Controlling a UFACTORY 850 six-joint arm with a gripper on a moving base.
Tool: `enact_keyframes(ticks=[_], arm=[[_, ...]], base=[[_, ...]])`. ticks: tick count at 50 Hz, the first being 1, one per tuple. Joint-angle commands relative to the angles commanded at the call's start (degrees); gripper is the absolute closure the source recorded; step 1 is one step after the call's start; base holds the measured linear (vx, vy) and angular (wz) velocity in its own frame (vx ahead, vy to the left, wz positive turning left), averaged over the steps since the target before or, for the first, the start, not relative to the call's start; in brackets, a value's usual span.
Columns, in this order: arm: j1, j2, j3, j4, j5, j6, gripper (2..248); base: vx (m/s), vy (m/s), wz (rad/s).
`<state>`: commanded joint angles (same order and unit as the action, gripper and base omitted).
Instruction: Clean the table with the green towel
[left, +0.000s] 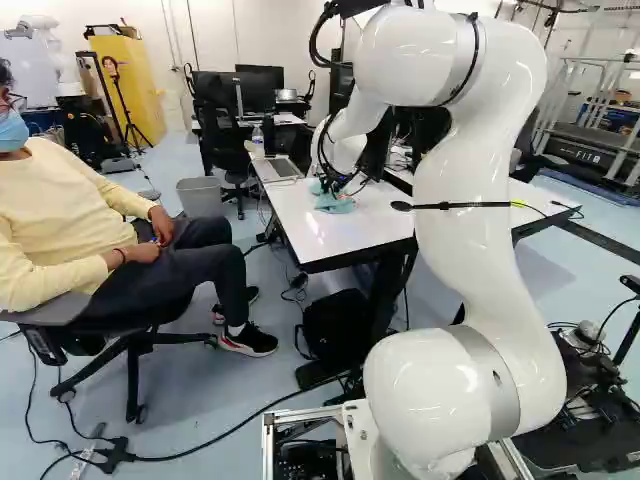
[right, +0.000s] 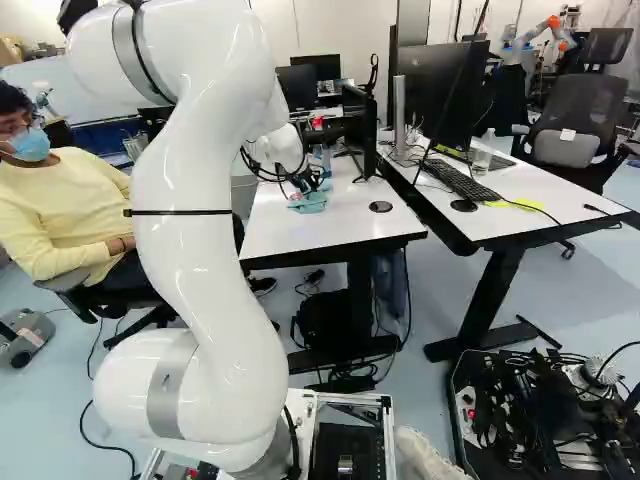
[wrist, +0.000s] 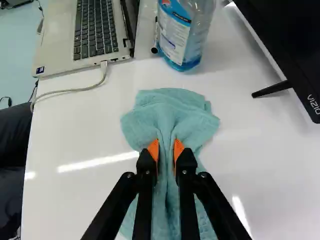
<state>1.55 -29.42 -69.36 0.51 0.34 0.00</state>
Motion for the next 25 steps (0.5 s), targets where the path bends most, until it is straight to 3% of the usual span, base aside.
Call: enact_keyframes(ticks=[11,25], arm=[[0.09,2.47,3.28,0.00,0.00,0.00,196],[-1.69,4.89,6.44,0.00,0.00,0.00,196]], base=[[0.000,0.000,0.000],[0.000,0.000,0.000]])
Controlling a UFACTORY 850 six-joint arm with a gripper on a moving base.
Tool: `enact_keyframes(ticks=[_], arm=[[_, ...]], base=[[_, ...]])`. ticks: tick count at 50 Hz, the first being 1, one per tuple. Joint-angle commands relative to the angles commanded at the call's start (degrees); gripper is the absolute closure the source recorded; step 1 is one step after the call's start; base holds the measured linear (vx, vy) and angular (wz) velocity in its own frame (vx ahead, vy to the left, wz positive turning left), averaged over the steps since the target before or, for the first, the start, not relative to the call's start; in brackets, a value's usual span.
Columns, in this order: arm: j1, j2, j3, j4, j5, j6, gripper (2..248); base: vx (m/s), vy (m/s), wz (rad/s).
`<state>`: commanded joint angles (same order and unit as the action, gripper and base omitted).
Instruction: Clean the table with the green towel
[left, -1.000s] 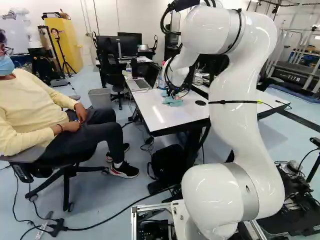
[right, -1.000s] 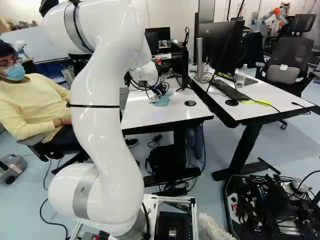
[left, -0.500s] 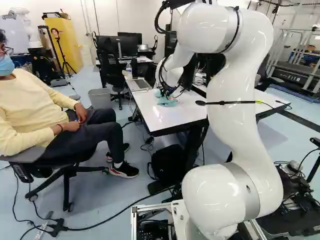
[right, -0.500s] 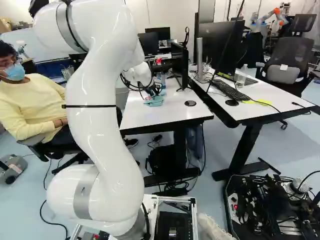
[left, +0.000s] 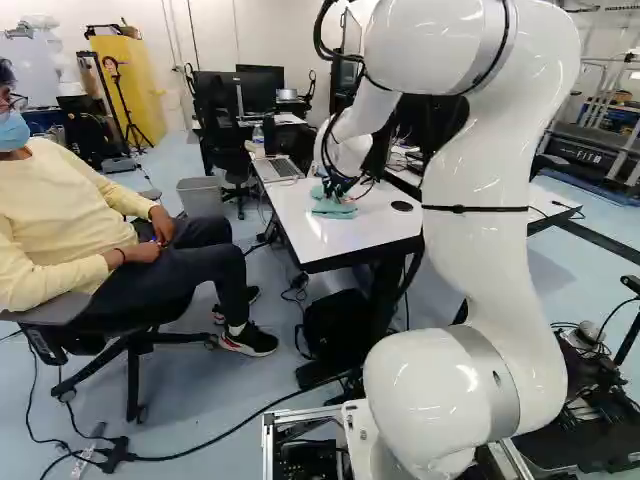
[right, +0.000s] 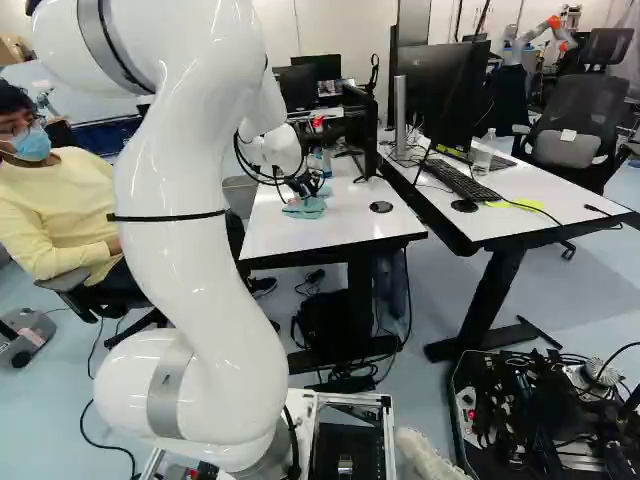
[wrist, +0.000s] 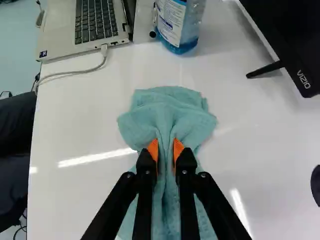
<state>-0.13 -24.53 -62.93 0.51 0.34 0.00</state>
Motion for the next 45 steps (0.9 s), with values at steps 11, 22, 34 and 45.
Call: enact_keyframes(ticks=[11,22,34,45], arm=[[-1.82,0.87,1.12,0.00,0.00,0.00,196],[-3.66,0.60,0.78,0.00,0.00,0.00,196],[-5.35,-1.42,-1.83,0.00,0.00,0.00,196],[-5.83,-3.95,-5.17,0.00,0.00,0.00,196]], base=[[0.000,0.000,0.000],[0.000,0.000,0.000],[0.000,0.000,0.000],[0.000,0.000,0.000]])
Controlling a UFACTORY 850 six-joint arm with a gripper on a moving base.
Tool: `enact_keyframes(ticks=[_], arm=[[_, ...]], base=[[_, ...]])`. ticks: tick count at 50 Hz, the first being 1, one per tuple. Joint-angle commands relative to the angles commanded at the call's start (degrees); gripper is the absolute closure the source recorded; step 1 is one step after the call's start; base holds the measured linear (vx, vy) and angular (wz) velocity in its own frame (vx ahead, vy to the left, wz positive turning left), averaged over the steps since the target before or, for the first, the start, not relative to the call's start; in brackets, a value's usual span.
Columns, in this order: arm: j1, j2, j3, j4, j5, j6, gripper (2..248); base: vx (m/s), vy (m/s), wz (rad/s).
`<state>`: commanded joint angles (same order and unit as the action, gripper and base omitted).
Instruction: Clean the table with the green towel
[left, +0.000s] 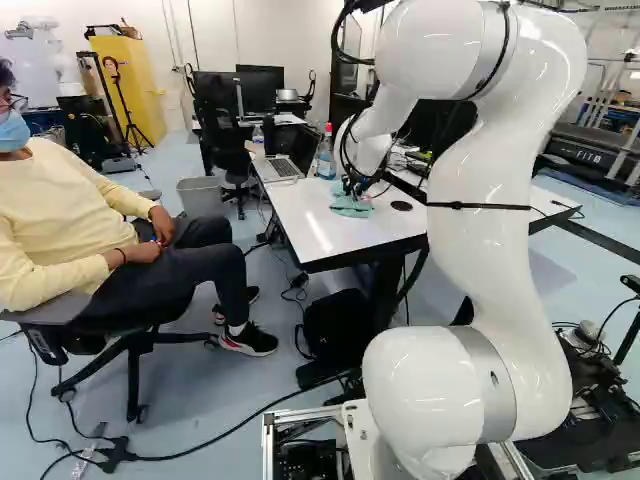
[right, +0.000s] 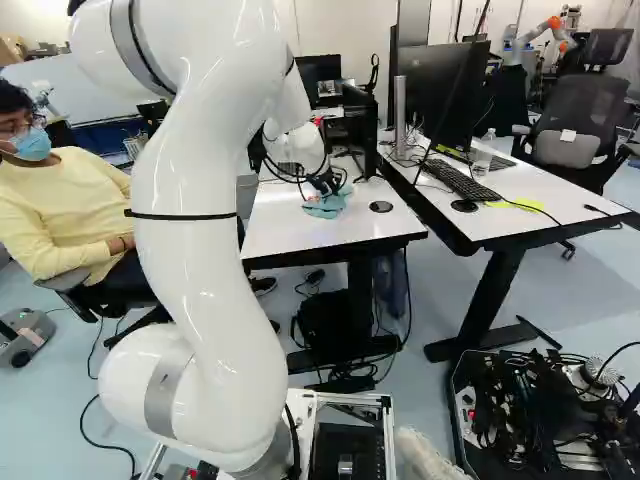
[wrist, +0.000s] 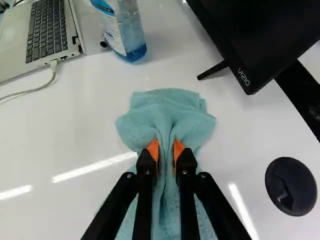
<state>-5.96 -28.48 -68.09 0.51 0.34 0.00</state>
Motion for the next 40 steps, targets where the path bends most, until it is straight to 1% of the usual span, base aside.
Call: enact_keyframes(ticks=[10,23,31,40], arm=[[0.72,-2.24,-3.00,0.00,0.00,0.00,196],[2.46,-4.25,-5.72,0.00,0.00,0.00,196],[3.66,-4.39,-5.91,0.00,0.00,0.00,196],[4.92,-3.36,-4.51,0.00,0.00,0.00,196]], base=[[0.000,0.000,0.000],[0.000,0.000,0.000],[0.000,0.000,0.000],[0.000,0.000,0.000]])
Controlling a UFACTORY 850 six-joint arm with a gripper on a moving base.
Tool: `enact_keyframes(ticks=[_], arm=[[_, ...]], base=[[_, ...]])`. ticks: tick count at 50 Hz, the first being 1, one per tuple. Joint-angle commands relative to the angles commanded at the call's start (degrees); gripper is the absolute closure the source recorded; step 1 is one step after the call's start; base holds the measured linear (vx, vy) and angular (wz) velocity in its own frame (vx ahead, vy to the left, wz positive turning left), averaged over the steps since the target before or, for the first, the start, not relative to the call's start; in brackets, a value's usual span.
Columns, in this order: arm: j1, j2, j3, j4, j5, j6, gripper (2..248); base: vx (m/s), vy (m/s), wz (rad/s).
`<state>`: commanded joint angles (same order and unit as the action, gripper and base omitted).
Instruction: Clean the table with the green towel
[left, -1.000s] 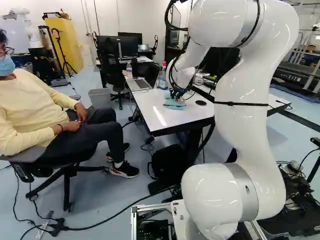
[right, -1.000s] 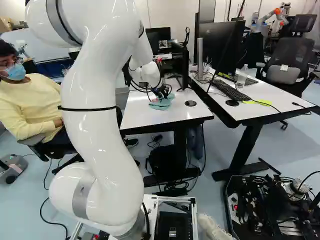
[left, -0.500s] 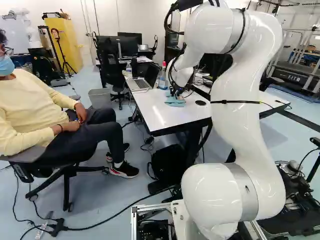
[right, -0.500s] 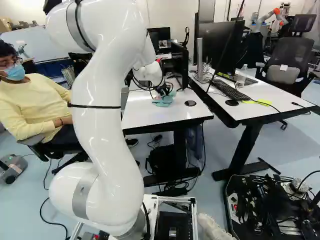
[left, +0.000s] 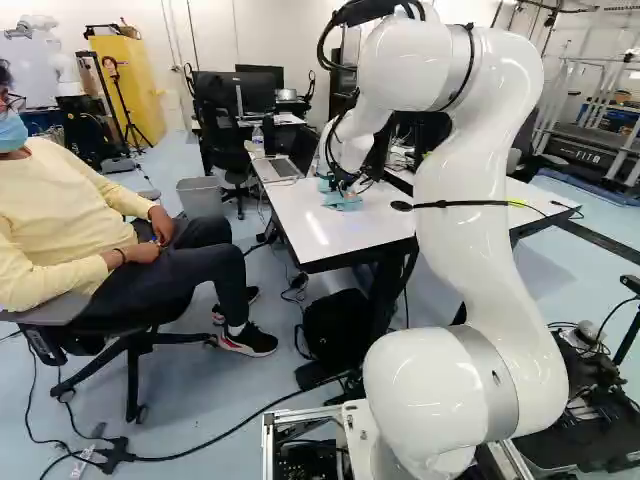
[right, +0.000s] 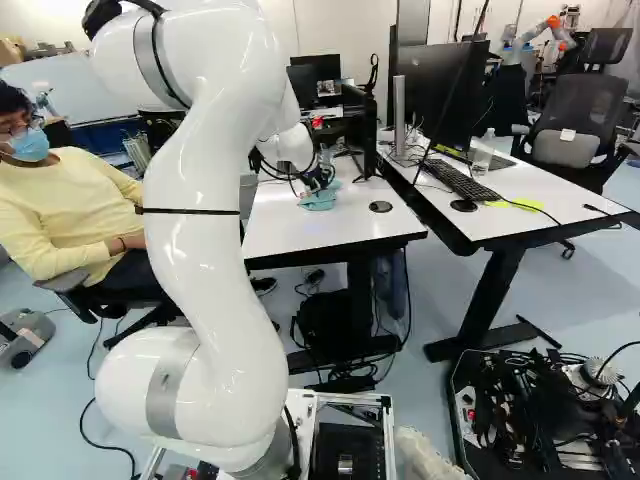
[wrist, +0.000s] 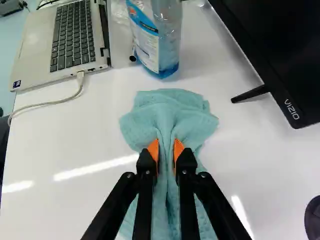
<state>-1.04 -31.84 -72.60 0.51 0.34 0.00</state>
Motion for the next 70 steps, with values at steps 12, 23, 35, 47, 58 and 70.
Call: enact_keyframes(ticks=[12,23,35,47,58,70], arm=[[0.94,2.56,3.45,0.00,0.00,0.00,196],[0.52,5.04,6.74,0.00,0.00,0.00,196],[0.09,5.79,7.68,0.00,0.00,0.00,196],[0.06,7.18,8.09,0.00,0.00,0.00,196],[0.06,8.75,8.45,0.00,-0.20,0.00,196],[0.26,10.43,8.76,0.00,-1.78,0.00,196]], base=[[0.000,0.000,0.000],[0.000,0.000,0.000],[0.000,0.000,0.000],[0.000,0.000,0.000],[0.000,0.000,0.000],[0.000,0.000,0.000]])
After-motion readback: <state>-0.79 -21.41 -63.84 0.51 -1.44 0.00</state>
